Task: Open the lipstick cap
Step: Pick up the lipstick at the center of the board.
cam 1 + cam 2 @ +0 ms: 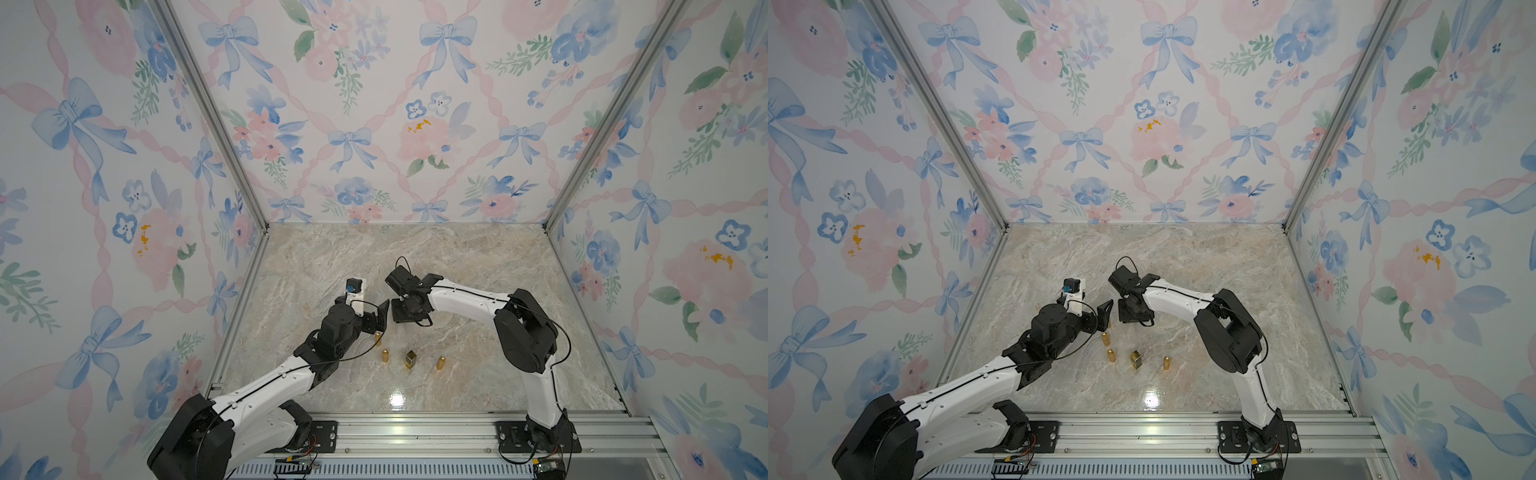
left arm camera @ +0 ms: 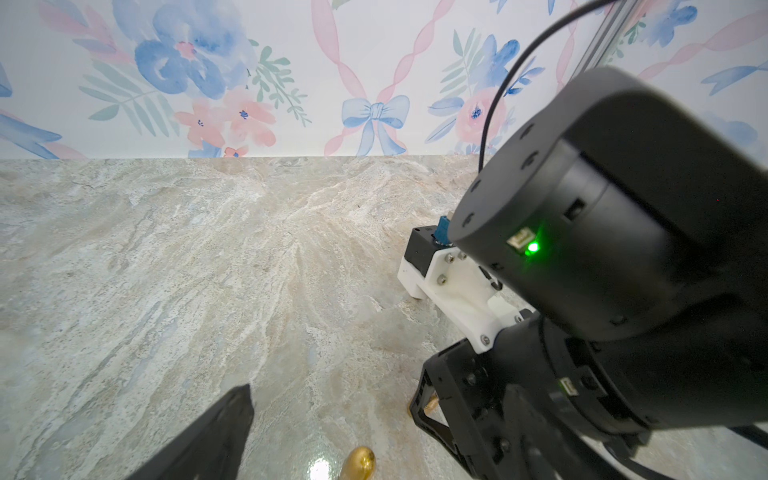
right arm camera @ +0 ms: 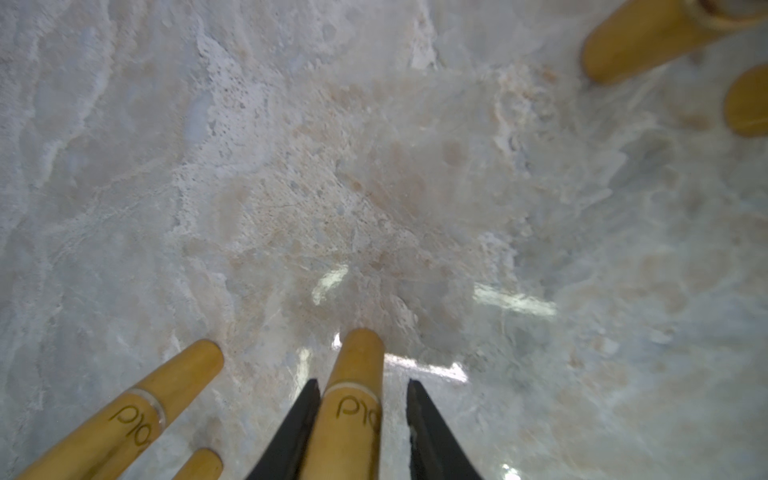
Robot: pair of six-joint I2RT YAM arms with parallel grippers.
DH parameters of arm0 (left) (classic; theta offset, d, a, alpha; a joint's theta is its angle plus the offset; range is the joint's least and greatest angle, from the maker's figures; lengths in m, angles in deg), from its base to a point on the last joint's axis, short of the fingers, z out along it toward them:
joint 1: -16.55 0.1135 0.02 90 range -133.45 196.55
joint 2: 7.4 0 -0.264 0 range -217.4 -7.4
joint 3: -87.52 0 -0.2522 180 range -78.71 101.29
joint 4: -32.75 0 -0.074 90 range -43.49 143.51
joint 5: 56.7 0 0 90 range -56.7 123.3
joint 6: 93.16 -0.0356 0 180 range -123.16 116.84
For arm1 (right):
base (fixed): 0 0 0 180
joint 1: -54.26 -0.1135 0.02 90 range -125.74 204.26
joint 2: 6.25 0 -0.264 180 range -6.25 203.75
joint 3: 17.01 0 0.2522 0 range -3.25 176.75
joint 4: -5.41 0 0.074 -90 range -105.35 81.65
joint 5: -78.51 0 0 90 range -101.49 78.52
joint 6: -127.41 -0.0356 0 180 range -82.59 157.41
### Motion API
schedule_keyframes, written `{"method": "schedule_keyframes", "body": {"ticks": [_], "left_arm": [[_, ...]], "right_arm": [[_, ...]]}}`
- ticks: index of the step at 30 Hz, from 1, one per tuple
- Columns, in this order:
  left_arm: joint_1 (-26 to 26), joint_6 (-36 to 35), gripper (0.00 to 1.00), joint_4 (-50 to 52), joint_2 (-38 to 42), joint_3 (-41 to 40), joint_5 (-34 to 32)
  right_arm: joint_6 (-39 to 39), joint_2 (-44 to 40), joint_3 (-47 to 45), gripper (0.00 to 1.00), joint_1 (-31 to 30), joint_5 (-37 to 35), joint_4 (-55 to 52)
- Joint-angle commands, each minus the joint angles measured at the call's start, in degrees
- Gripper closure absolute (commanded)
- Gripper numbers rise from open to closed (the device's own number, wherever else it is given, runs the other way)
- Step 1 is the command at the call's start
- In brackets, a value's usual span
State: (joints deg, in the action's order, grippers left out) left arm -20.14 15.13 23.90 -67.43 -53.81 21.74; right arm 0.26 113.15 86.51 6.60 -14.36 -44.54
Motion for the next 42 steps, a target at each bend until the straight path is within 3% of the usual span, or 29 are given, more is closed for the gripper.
{"method": "schedule_keyframes", "body": {"ticks": [1,11,24,30,38,42], "left_arm": [[0.4,0.6,0.03,0.2,1.1,-0.4,-0.3],[0.4,0.5,0.05,0.2,1.0,-0.3,-0.5],[0.5,-1.4,0.10,0.2,1.0,0.0,0.8],[0.4,-6.0,0.17,-0.1,-0.7,1.7,5.6],[-0.6,-14.1,0.24,-2.5,-6.3,5.5,19.7],[-1.6,-17.0,0.31,-3.7,-8.4,6.0,23.5]], "right_arm": [[1.0,1.6,1.7,0.64,-0.4,-1.2,0.1],[1.0,2.7,2.9,0.72,-0.4,-1.5,-0.2],[4.6,-3.7,0.9,0.78,0.3,0.0,-1.3],[5.6,-10.8,-3.3,0.79,3.0,5.4,-1.9],[10.0,-19.5,-5.1,0.79,7.8,14.5,-8.3],[12.5,-21.9,-3.5,0.78,10.2,18.4,-12.7]]}}
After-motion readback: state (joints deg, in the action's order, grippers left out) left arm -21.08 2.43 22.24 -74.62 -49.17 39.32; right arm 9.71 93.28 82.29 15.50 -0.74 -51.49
